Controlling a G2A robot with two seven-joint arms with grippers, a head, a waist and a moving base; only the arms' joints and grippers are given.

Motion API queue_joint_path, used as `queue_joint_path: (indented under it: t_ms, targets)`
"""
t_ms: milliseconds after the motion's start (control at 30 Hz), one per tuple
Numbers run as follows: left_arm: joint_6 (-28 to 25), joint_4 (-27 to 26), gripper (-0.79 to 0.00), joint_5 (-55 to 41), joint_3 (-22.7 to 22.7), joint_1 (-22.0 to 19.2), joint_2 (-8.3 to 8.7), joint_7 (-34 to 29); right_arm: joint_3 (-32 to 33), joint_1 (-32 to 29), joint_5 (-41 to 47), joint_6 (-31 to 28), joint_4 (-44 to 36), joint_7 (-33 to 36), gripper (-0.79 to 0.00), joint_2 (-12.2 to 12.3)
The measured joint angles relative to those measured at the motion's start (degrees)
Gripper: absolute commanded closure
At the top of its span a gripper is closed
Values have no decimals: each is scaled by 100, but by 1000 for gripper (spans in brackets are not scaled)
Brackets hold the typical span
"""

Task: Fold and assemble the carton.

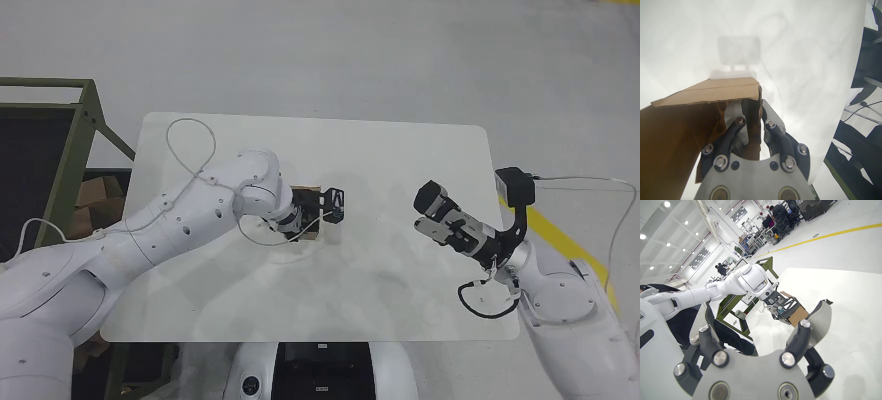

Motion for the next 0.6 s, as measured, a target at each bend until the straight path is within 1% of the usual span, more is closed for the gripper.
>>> queue_joint_path:
  t_ms: [33,100,133,167,233,300,433,600]
  targets:
    - [-7,-16,-339,-48,-31,0,8,7,-6,10,21,17,12,34,-785,2]
    - [0,-60,-394,-126,-87,-10,33,0,-15,38,77,66,36,125,-785,8]
    - [7,-83,-523,-169,-119,-14,47,-8,-18,51,103,93,46,175,-785,11]
    - [19,-107,-603,-212,-152,-17,63,-19,-23,65,132,127,56,230,-785,14]
    - [43,-194,-668,-306,-234,-24,111,-44,-41,108,215,221,90,371,-785,22]
    - [32,-299,-680,-427,-340,-30,176,-33,-78,163,302,325,127,531,-785,29]
    - [1,-534,-770,-650,-621,-14,340,-2,-166,286,396,541,189,810,-785,39]
    - [-47,-885,-785,-945,-1086,87,618,47,-305,478,475,803,256,1177,-785,49]
